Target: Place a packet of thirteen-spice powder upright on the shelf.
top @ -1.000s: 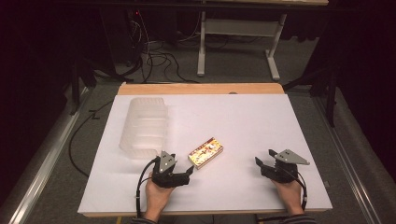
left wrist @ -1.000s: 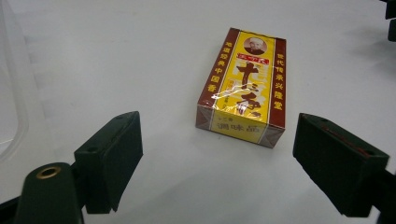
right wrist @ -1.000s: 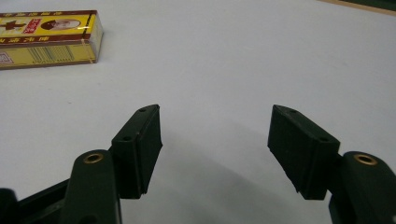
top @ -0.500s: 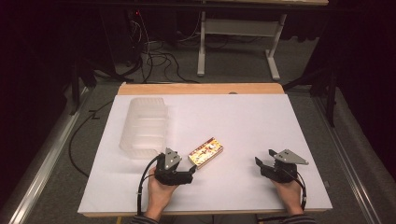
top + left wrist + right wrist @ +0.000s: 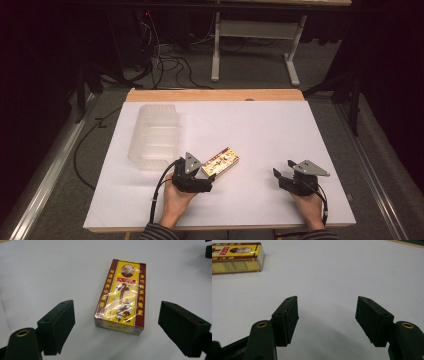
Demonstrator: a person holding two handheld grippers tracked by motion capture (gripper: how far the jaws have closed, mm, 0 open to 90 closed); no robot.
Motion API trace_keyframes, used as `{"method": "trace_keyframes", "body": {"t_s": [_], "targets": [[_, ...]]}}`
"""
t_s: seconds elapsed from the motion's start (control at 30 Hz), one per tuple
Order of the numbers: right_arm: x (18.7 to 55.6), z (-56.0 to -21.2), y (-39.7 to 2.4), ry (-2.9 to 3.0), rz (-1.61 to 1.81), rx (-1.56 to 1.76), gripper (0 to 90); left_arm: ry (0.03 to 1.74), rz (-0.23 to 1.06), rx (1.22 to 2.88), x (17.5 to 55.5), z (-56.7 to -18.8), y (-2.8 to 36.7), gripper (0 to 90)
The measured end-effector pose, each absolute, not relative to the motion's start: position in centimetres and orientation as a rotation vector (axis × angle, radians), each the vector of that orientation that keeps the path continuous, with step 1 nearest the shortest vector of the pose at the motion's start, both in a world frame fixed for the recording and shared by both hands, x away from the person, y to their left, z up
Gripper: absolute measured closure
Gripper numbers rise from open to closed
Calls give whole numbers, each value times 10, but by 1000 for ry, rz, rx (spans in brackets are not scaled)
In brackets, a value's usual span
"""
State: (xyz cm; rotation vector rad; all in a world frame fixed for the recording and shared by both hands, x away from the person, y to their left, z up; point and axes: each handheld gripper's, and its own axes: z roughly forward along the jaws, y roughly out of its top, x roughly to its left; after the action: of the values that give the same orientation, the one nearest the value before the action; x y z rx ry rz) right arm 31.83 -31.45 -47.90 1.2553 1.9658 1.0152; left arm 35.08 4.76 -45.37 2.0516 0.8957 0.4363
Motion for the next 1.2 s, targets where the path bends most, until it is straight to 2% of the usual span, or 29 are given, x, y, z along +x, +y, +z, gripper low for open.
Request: {"method": "trace_keyframes", "body": {"t_s": [0.67, 1.2], "targets": [[319, -479, -314, 1962, 1013, 1262, 353, 830, 386, 2179, 386, -442, 10, 147], [319, -479, -315, 1965, 1013, 1267, 353, 798, 355, 2339, 417, -447, -29, 157]]}}
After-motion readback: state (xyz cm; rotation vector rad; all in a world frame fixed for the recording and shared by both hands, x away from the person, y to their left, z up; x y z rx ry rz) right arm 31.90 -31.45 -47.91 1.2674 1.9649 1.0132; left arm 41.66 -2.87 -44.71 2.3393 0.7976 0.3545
